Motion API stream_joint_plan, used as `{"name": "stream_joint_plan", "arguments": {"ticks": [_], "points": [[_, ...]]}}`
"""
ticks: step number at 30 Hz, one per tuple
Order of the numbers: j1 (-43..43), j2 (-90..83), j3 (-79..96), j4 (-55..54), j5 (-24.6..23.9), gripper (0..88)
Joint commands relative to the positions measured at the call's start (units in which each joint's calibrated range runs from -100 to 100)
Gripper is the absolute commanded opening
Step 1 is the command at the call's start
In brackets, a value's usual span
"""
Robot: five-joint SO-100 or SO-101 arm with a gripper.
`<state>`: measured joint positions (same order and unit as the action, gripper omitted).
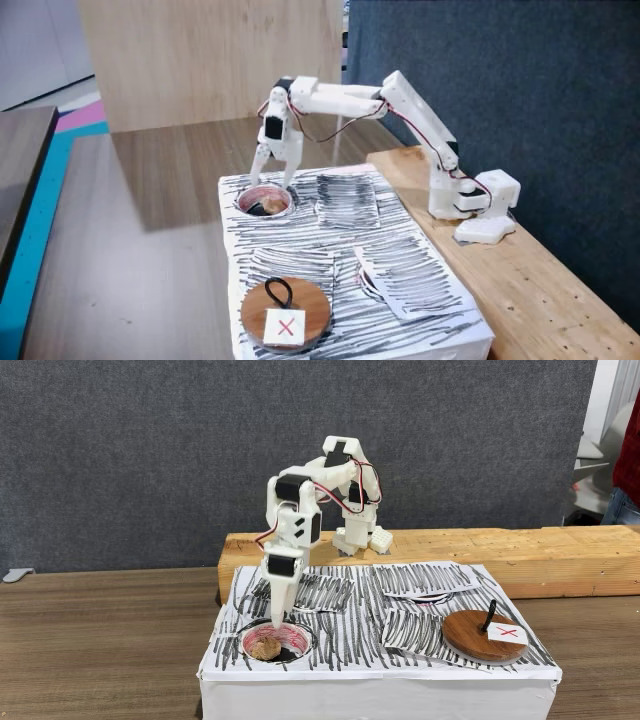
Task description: Pick the brown debris from the hole.
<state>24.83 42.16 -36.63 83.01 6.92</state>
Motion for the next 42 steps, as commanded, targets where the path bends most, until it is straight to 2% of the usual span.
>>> {"name": "stream_joint_plan", "arguments": {"ticks": [1, 9, 16, 42], "points": [[0.2, 0.9, -2.1, -0.6, -0.1, 22.7], [0.7, 1.1, -3.8, -1.0, 0.4, 22.7], [2.9, 4.2, -6.3, -7.7, 0.4, 22.7], [3.6, 14.7, -6.2, -7.7, 0.4, 22.0]]}}
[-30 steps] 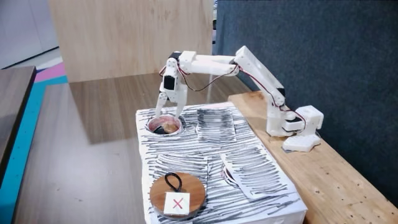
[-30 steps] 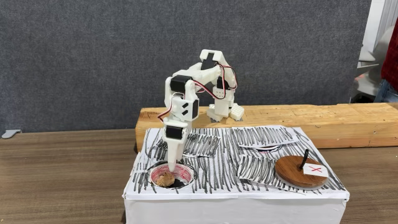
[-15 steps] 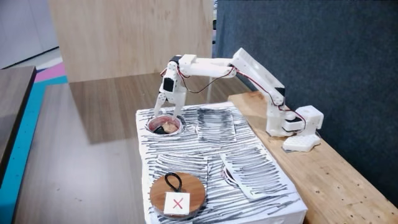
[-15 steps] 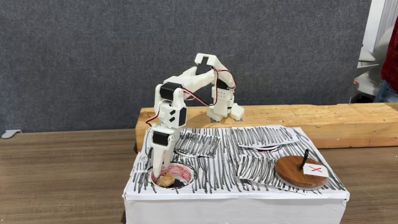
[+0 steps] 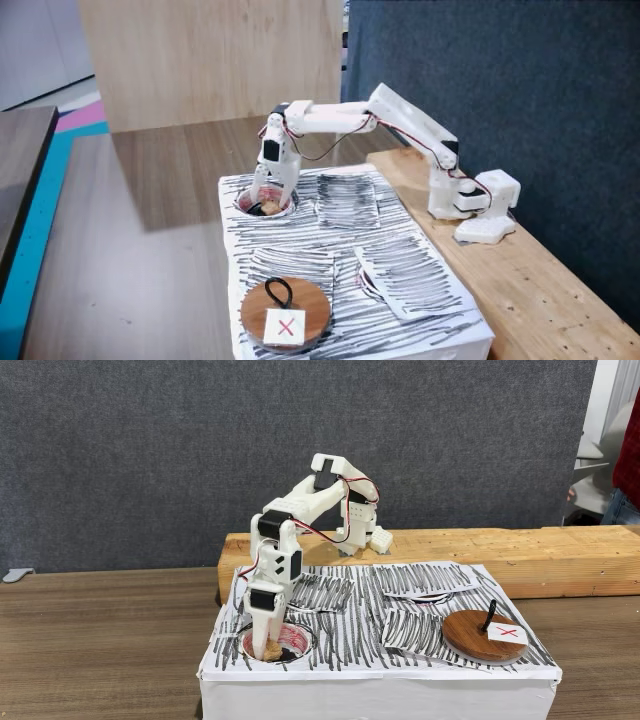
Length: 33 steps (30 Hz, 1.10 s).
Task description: Pick the brown debris from the hole.
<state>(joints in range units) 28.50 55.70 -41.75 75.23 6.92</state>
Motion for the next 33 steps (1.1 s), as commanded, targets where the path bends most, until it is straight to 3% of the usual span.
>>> {"name": "stream_joint_plan", "arguments": {"ticks": [1, 10, 14, 16, 33], "points": [[-0.1, 1.7, -1.1, 0.0, 0.4, 22.0], [-0.1, 2.3, -1.2, -0.1, 0.4, 19.7], [-0.1, 2.3, -1.2, -0.1, 0.4, 3.8], [-0.1, 2.2, -1.2, -0.1, 0.4, 0.0], [-0.1, -4.5, -1.1, 1.8, 0.4, 1.0]]}}
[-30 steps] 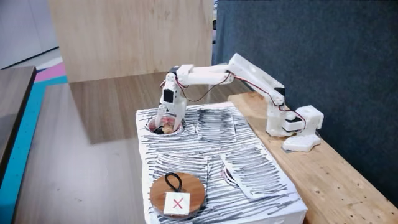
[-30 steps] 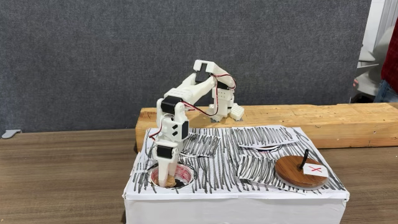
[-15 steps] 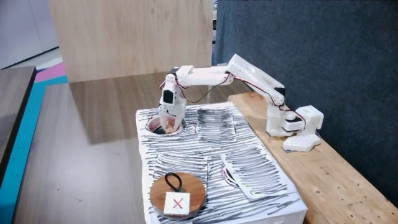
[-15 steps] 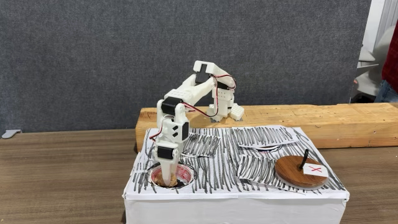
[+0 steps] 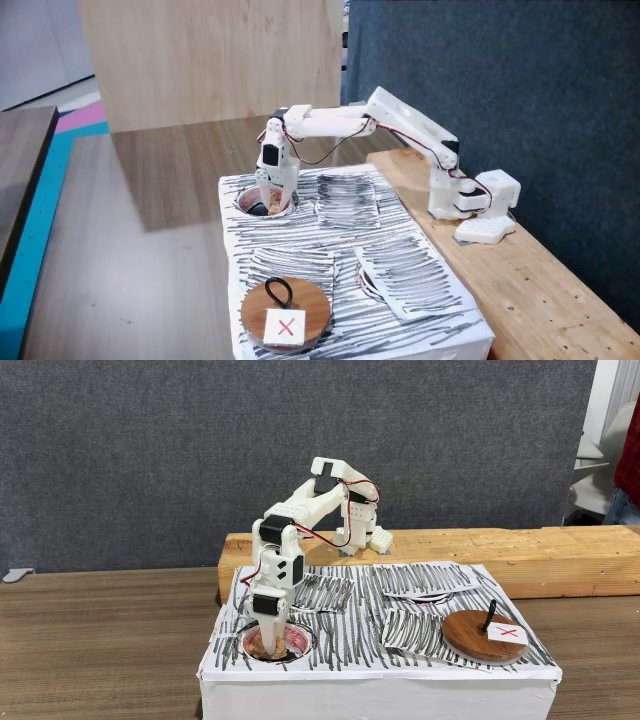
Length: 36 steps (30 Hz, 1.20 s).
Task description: Pick the brown debris from the hole.
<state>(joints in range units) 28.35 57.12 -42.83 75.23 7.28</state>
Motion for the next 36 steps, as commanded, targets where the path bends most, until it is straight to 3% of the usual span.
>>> {"name": "stream_joint_plan", "arguments": {"ticks": [1, 16, 36], "points": [[0.1, -8.5, 0.0, 2.8, 0.0, 1.1], [-6.2, -48.2, 1.2, 24.0, -0.4, 1.1], [-17.5, -71.4, 34.9, 23.7, -0.5, 1.1]]}}
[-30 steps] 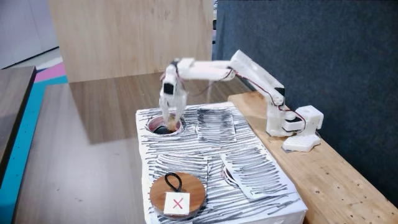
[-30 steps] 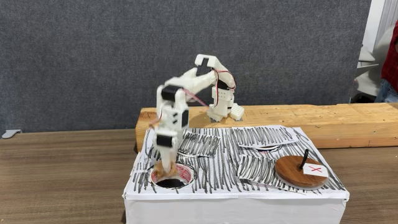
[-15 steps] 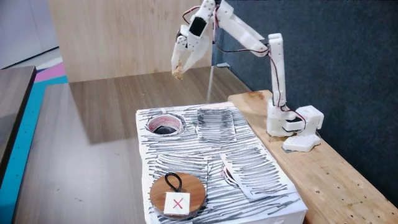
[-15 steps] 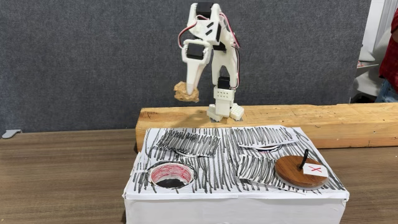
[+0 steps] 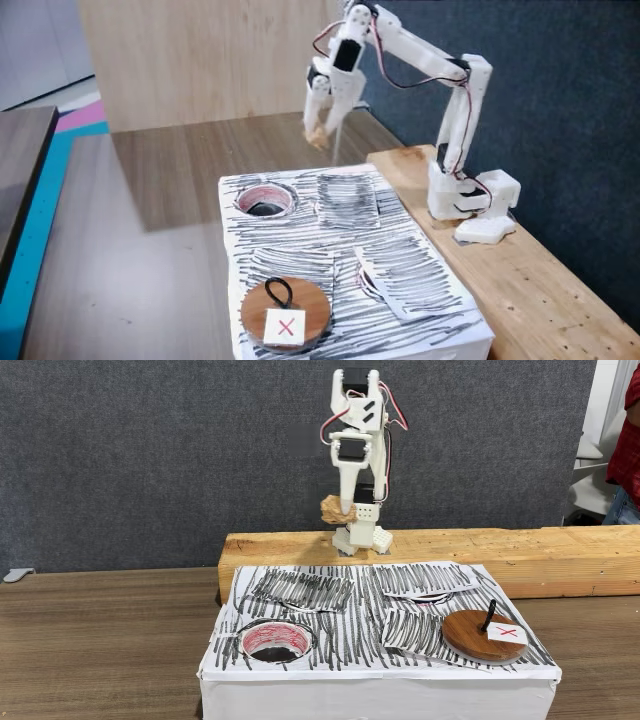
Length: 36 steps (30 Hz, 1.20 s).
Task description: Pick the brown debris from the hole.
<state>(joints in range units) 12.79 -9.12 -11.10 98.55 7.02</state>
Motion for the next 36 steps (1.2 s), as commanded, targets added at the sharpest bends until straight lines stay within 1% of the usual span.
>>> {"name": "stream_joint_plan", "arguments": {"ticks": [1, 9, 12, 17, 20, 36], "points": [[-2.4, -6.0, 3.9, 0.4, -0.3, 1.1], [-2.9, -6.9, 4.4, 0.4, -0.4, 2.3], [-2.9, -6.9, 4.4, 0.4, -0.4, 7.4], [-2.9, -6.9, 4.4, 0.4, -0.4, 18.5], [-2.9, -6.9, 4.4, 0.4, -0.4, 22.0], [-3.0, -6.9, 4.4, 0.4, -0.3, 23.0]]}}
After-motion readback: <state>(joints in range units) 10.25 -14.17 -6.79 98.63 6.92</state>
